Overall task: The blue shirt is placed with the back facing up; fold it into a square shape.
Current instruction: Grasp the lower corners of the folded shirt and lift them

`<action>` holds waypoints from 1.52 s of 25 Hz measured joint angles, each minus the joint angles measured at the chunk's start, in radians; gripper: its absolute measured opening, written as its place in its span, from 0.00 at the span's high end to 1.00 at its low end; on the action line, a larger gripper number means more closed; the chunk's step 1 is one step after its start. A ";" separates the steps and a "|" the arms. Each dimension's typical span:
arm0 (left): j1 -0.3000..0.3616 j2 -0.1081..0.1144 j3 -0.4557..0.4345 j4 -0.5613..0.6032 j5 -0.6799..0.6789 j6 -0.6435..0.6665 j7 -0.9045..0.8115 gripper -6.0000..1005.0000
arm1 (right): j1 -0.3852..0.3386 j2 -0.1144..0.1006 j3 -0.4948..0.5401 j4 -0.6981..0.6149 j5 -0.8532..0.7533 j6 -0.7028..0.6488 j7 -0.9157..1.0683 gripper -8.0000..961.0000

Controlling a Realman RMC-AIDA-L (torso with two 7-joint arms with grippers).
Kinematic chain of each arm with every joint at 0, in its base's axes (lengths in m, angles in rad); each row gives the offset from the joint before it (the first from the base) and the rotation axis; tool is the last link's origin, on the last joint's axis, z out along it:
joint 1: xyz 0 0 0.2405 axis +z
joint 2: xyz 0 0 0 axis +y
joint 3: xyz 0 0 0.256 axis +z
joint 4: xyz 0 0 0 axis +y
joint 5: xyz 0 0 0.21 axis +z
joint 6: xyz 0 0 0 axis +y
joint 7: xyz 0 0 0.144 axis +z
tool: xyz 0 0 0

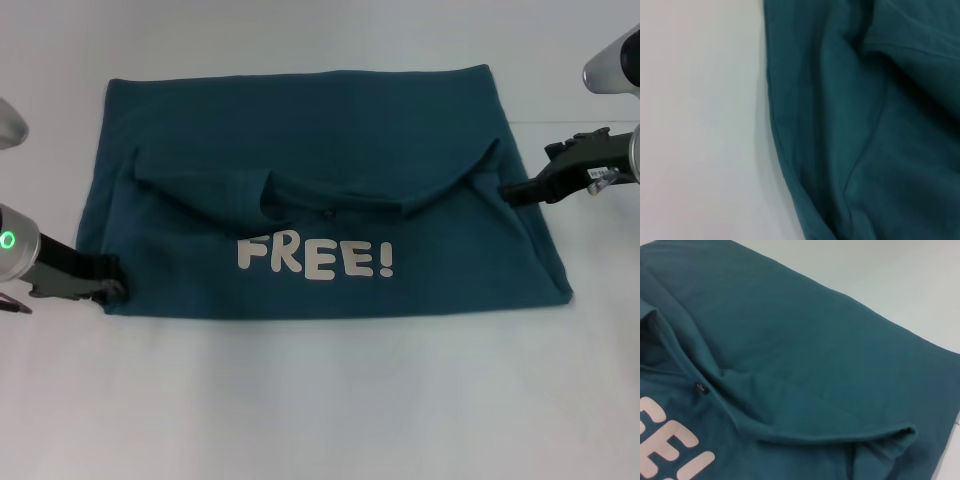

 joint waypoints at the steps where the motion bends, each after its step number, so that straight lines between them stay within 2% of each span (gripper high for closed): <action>1: 0.001 -0.002 0.006 0.002 0.000 -0.004 0.002 0.71 | 0.000 0.000 -0.001 0.000 0.000 0.000 0.004 0.05; 4: 0.002 -0.001 0.018 0.002 0.005 -0.018 0.004 0.83 | -0.001 0.000 -0.003 0.000 0.000 -0.002 0.012 0.05; 11: 0.003 0.003 0.023 0.020 0.012 -0.023 0.027 0.90 | -0.003 -0.003 -0.009 -0.008 -0.001 -0.020 0.041 0.06; 15: 0.003 0.005 0.022 0.033 0.011 -0.011 0.045 0.94 | -0.008 -0.005 -0.005 -0.054 -0.037 -0.073 0.110 0.06; 21: 0.006 0.002 0.017 0.042 0.003 -0.002 0.086 0.94 | -0.040 -0.003 -0.009 -0.181 -0.127 -0.282 0.273 0.06; 27: 0.006 0.003 0.014 0.042 0.002 0.002 0.095 0.94 | -0.073 0.000 -0.018 -0.207 -0.187 -0.408 0.385 0.06; 34: 0.006 0.007 0.012 0.042 0.002 0.008 0.118 0.94 | -0.158 0.004 -0.037 -0.211 -0.105 -0.378 0.446 0.07; 38: 0.005 0.007 0.011 0.042 0.002 0.006 0.129 0.94 | -0.182 0.004 -0.037 -0.192 -0.062 -0.341 0.450 0.07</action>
